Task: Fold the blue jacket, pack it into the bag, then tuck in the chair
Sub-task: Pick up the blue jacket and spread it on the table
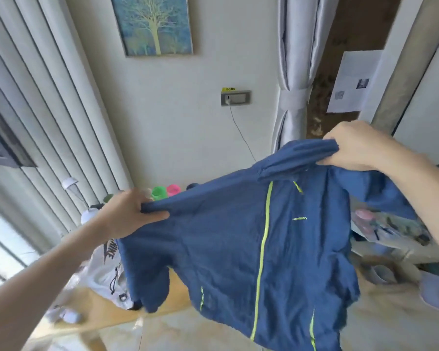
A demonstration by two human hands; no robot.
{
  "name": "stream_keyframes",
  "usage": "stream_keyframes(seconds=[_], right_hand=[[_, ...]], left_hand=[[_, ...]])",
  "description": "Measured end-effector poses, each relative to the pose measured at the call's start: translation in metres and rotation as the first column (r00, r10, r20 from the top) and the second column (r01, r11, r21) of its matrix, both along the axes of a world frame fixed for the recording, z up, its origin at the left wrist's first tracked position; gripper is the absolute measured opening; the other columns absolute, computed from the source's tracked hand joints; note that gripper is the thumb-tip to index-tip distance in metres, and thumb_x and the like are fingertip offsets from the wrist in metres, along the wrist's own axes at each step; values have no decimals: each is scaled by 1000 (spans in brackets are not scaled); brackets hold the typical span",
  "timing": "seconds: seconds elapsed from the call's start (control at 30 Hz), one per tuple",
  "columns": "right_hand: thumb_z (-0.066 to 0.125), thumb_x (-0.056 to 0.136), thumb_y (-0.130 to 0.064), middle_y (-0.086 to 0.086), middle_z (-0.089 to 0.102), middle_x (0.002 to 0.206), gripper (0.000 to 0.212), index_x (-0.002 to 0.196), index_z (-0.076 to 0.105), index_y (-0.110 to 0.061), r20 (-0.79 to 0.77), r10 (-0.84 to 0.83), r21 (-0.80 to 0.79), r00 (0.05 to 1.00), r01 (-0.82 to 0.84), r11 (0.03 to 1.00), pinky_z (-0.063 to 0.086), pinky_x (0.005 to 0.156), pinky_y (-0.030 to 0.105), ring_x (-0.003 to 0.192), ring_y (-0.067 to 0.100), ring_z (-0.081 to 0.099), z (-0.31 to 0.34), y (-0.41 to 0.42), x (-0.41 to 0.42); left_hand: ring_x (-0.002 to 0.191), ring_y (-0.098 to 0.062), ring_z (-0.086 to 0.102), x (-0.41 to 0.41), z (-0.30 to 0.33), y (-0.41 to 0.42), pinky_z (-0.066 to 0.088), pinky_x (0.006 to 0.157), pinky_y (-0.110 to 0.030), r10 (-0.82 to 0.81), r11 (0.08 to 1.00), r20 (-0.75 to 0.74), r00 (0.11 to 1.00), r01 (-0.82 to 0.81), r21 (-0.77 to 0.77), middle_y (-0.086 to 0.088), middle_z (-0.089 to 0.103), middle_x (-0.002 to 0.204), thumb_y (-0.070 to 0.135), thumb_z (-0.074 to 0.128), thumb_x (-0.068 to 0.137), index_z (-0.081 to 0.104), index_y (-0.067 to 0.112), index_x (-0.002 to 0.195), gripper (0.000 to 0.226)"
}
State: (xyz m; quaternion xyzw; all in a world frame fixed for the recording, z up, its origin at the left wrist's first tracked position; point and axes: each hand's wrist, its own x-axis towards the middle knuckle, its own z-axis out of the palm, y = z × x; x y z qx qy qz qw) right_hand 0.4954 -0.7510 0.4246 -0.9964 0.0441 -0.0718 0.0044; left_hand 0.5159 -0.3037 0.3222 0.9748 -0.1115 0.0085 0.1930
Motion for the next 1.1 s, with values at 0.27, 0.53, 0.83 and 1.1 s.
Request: stream_keyframes(seconds=[0.27, 0.53, 0.83, 1.1], right_hand=[[79, 79, -28, 14, 60, 92, 25, 90, 64, -12, -12, 98, 60, 995, -97, 993, 43, 64, 38, 84, 34, 53, -27, -9, 176], [71, 75, -8, 21, 66, 107, 28, 102, 64, -5, -53, -118, 125, 992, 124, 984, 43, 70, 35, 99, 40, 65, -140, 38, 345], [78, 75, -34, 17, 63, 128, 59, 125, 57, -10, -221, -220, 286, 950, 278, 917, 49, 83, 39, 117, 39, 61, -290, 88, 481], [65, 91, -40, 11, 61, 127, 50, 134, 51, -20, -198, 1, 402, 980, 80, 912, 51, 89, 46, 118, 34, 57, -416, 49, 363]], left_hand=[[52, -22, 43, 124, -28, 32, 36, 53, -34, 334, 941, -109, 936, -326, 88, 1, 47, 43, 46, 78, 86, 68, 7, 56, 50], [85, -33, 62, 255, -146, 48, 50, 77, -38, 506, 858, -197, 840, -513, 15, -11, 69, 88, 53, 71, 79, 78, 14, 92, 42], [95, -46, 67, 385, -283, 70, 55, 84, -48, 563, 820, -199, 802, -573, 9, -24, 72, 97, 23, 64, 89, 73, 10, 109, 26], [120, -49, 51, 314, -318, 20, 44, 100, -59, 346, 938, -18, 938, -345, 34, -24, 57, 131, 18, 66, 94, 60, 11, 133, 41]])
